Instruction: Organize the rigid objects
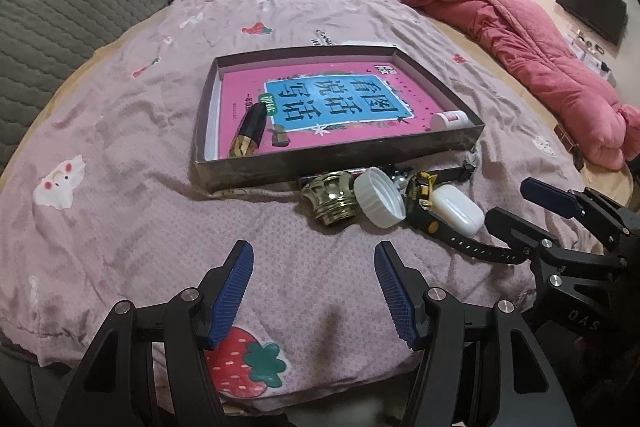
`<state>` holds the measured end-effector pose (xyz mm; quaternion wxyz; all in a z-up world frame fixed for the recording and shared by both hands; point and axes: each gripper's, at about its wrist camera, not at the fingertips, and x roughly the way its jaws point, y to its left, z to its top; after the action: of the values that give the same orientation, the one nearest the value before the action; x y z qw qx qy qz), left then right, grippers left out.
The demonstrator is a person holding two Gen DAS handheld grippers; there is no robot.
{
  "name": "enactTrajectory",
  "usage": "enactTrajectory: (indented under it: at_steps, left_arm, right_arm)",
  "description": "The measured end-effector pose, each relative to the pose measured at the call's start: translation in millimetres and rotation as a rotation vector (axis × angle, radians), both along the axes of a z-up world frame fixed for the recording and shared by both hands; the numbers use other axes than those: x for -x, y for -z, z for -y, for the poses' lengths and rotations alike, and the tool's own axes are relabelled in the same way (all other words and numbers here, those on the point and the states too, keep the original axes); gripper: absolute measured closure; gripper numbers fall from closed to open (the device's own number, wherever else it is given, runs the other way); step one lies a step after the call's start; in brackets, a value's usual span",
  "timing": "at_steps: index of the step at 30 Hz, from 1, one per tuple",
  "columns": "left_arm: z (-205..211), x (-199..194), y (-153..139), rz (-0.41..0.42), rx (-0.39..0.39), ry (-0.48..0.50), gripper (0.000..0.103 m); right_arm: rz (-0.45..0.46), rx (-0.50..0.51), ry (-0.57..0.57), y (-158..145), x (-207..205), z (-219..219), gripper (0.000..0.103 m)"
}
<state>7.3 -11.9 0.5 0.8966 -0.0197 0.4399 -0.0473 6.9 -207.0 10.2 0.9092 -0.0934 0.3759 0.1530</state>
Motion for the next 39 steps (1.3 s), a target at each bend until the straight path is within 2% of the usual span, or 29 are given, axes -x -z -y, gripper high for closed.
enactTrajectory:
  at_steps: [14,22,26,39]
  left_arm:
    - [-3,-7,8,-0.025,0.016,-0.009,0.038]
    - [-6,-13,14,-0.007,-0.004,0.011,0.038]
    - [-6,-17,16,0.031,-0.057,0.042,0.038]
    - [-4,-38,30,0.058,-0.085,0.111,0.038]
  right_arm:
    - [-0.028,-0.011,-0.004,4,-4,3,0.045]
    - [-0.053,-0.020,0.005,13,-12,7,0.045]
    - [-0.073,-0.050,0.007,15,-17,9,0.045]
    - [-0.147,-0.049,0.026,35,-37,10,0.045]
